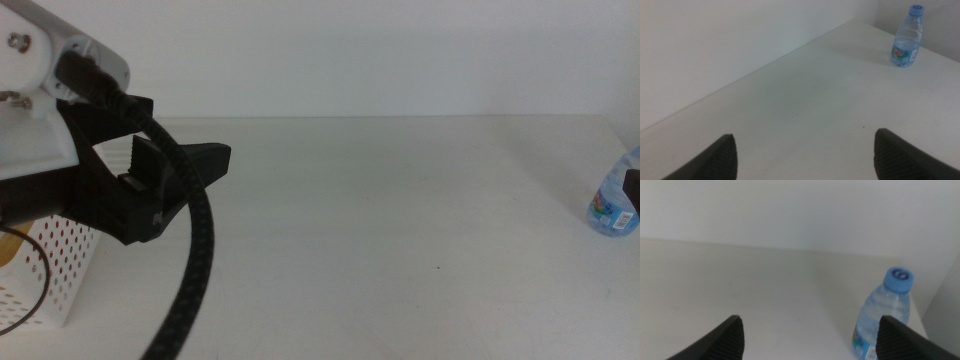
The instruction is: Use arms to grab the bottles and put them into the dustbin to the left of the table.
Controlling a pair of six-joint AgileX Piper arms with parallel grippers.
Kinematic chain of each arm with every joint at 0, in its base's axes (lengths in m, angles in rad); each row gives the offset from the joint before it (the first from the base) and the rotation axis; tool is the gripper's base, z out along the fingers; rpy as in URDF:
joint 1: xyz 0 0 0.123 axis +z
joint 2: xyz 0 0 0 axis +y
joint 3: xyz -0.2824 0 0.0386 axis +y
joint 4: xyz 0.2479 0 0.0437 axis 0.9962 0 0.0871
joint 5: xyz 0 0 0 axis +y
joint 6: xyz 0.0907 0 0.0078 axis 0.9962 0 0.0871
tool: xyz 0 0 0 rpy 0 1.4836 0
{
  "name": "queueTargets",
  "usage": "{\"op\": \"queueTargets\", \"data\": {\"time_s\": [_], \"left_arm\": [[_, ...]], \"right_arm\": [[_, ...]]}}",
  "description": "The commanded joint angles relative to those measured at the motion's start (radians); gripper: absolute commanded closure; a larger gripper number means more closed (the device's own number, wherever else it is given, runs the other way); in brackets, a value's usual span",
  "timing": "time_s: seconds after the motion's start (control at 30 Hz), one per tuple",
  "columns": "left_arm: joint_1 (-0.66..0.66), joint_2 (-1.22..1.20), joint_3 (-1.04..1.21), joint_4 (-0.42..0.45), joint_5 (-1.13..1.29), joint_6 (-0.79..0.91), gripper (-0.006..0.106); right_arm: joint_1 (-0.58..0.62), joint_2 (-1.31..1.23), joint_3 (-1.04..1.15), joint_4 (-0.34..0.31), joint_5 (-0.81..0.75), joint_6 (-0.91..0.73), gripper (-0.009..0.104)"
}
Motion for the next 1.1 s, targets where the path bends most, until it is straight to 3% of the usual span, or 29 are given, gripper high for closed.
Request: {"op": "queueTargets", "data": {"time_s": [0.0, 0.2, 0.4, 0.53, 0.87, 1.07], "left_arm": [[-0.002, -0.006, -0.029, -0.028, -0.073, -0.002, 0.010], [-0.002, -0.006, -0.029, -0.028, -0.073, -0.002, 0.010], [-0.002, -0.006, -0.029, -0.028, -0.073, -0.002, 0.010], [-0.002, -0.006, -0.029, -0.028, -0.073, -0.002, 0.010], [-0.002, -0.006, -0.029, -0.028, -0.073, -0.002, 0.010], [-0.002, -0.006, -0.029, -0.028, -0.073, -0.002, 0.010]], "right_arm": [[-0.012, 0.005, 0.027, -0.025, -0.197, -0.013, 0.019], [-0.012, 0.113, 0.165, -0.025, -0.433, -0.010, 0.019], [-0.012, 0.277, 0.248, 0.069, -0.668, -0.009, 0.019], [-0.012, 0.361, 0.257, 0.123, -0.700, -0.009, 0.019], [-0.011, 0.446, 0.267, 0.138, -0.726, 0.028, 0.019], [-0.011, 0.502, 0.267, 0.270, -0.966, -0.154, 0.019]]}}
